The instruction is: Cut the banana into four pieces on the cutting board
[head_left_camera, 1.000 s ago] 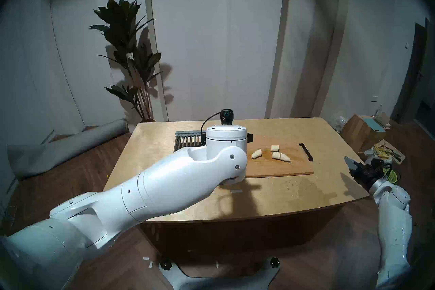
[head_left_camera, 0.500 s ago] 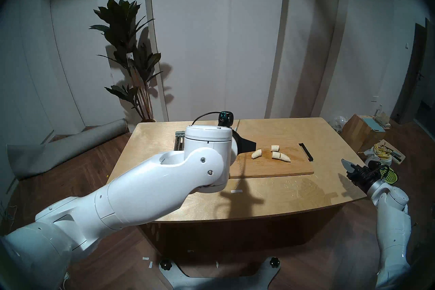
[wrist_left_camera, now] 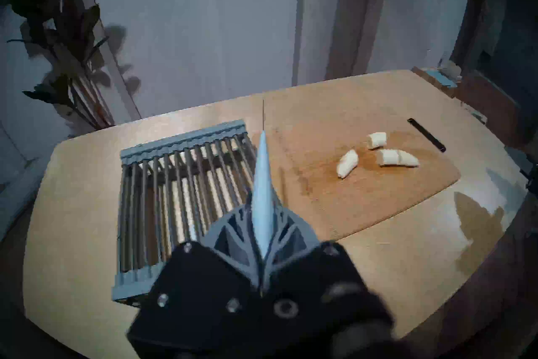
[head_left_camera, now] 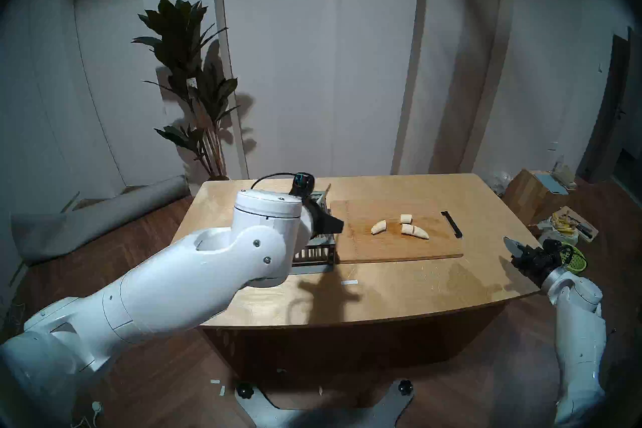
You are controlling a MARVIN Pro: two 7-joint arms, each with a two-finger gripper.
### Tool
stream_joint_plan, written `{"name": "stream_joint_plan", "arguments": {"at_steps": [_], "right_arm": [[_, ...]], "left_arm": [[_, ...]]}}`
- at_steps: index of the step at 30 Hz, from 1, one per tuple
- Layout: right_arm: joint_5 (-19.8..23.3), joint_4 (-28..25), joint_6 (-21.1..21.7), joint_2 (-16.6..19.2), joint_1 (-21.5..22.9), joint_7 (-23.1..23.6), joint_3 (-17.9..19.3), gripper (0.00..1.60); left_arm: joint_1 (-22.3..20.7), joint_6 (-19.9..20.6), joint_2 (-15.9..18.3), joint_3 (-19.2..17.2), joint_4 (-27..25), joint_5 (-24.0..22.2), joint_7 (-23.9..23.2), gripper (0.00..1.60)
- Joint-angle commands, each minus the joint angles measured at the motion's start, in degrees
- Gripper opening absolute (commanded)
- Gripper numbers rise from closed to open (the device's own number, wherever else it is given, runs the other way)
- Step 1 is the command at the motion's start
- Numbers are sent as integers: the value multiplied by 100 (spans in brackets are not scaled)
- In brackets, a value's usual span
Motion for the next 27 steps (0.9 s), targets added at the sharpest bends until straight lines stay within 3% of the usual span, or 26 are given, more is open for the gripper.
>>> {"name": "stream_joint_plan", "arguments": {"at_steps": [1,13,16,17,27], "right_arm": [[19,-43,-101,25,73,13,32,0],[20,55,-165,88,119,64,91,0],[58,106,-1,106,216,-51,148,0],[19,77,-45,111,222,-123,164,160],[121,94,13,243,427,-415,472,160]], "left_arm": [[17,26,99,-67,72,267,577,0],[256,119,-70,-28,313,546,561,0],[334,118,-112,-12,369,673,390,0],[353,125,-145,-11,374,678,456,0],[525,149,-257,-76,462,885,421,0]]}}
